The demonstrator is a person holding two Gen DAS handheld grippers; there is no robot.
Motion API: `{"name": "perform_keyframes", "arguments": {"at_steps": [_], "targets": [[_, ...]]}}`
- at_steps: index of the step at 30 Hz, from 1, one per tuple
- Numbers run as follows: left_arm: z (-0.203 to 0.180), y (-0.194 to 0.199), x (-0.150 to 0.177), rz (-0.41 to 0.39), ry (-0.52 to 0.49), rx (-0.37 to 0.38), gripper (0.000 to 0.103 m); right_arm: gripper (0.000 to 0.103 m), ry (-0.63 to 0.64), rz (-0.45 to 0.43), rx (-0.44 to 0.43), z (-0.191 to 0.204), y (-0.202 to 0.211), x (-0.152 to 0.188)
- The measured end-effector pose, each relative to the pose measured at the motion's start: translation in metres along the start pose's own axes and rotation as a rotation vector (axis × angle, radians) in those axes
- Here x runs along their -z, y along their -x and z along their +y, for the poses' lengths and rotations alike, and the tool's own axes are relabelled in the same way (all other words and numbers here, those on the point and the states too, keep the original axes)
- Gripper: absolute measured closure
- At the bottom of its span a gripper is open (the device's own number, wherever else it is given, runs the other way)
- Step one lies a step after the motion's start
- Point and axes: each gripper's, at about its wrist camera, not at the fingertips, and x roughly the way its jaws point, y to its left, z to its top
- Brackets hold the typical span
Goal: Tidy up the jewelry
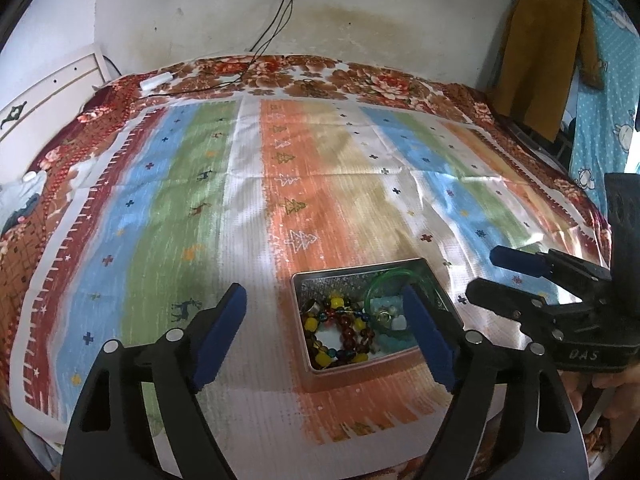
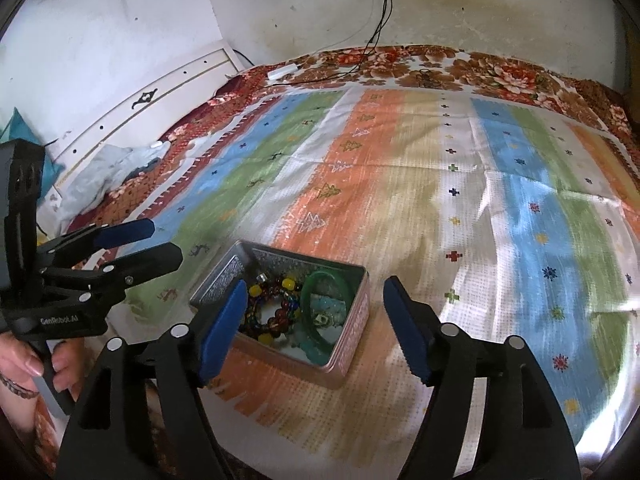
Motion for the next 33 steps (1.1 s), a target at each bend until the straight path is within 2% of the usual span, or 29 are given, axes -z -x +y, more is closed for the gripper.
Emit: {"name": "perform_keyframes", "arguments": {"at_steps": [9,14,17,27,33], "targets": [[-0.007,0.006,0.007,-0.013,-0.03,-0.007,0.006,0.017,0.007,-0.017,0.008,-0.001,0.011,0.012],[-0.013,0.012,0.012,-0.036,-0.051,-0.036,0.006,0.011,0.015,-0.05,0.018,0.0,0.02,0.018],[-0.014,0.017,0.014,-0.059,-0.055,-0.025,0.006,0.007,0.025,-0.062,0.027,0.002,0.022,0.021],[-0.017,0.027,0.019,-0.117,-0.058,-0.05,0.006,0.006,-0.02,-0.099,0.025,-0.007,0.031,0.024],[-0.011,0.025,0.017,-0.11,-0.026,-0.059,0.006,0.006,-0.029,-0.081,0.034,-0.008,0.025,0.025]]}}
